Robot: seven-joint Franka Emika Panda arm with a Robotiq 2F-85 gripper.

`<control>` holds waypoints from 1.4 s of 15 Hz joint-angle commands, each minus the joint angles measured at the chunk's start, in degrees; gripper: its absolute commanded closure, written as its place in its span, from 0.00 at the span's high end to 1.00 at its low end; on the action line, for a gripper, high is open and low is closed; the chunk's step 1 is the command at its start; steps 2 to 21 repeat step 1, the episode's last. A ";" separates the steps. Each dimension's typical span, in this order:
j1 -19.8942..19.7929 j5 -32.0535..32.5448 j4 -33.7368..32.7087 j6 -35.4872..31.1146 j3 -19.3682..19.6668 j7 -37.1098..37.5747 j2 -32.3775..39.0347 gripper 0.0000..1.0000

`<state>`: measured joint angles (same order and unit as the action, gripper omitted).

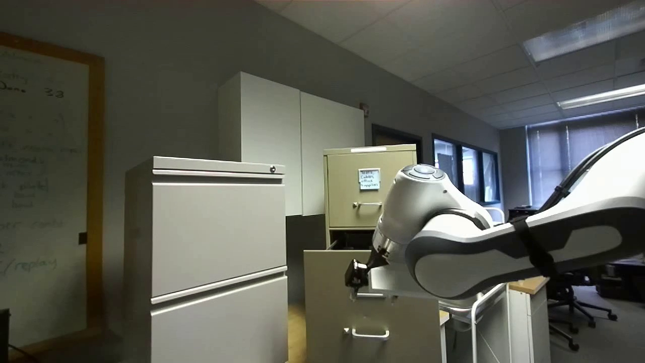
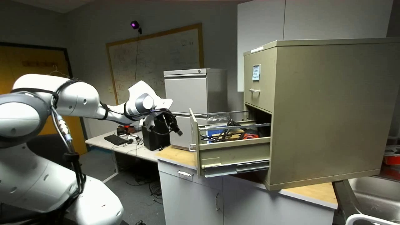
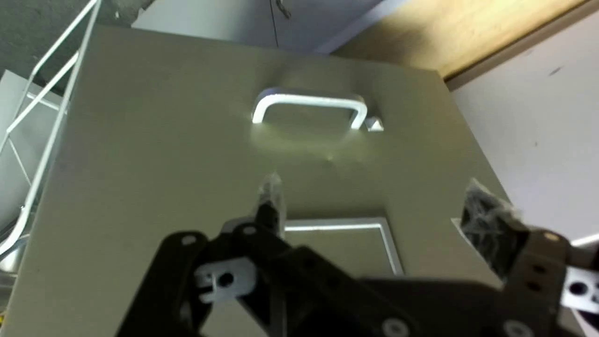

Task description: Open the bottom drawer on the right

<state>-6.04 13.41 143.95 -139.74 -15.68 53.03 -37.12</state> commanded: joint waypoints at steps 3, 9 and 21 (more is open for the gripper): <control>5.94 -7.81 -3.77 9.04 5.67 -11.39 2.10 1.00; 5.94 -7.81 -3.77 9.04 5.67 -11.39 2.10 1.00; 5.94 -7.81 -3.77 9.04 5.67 -11.39 2.10 1.00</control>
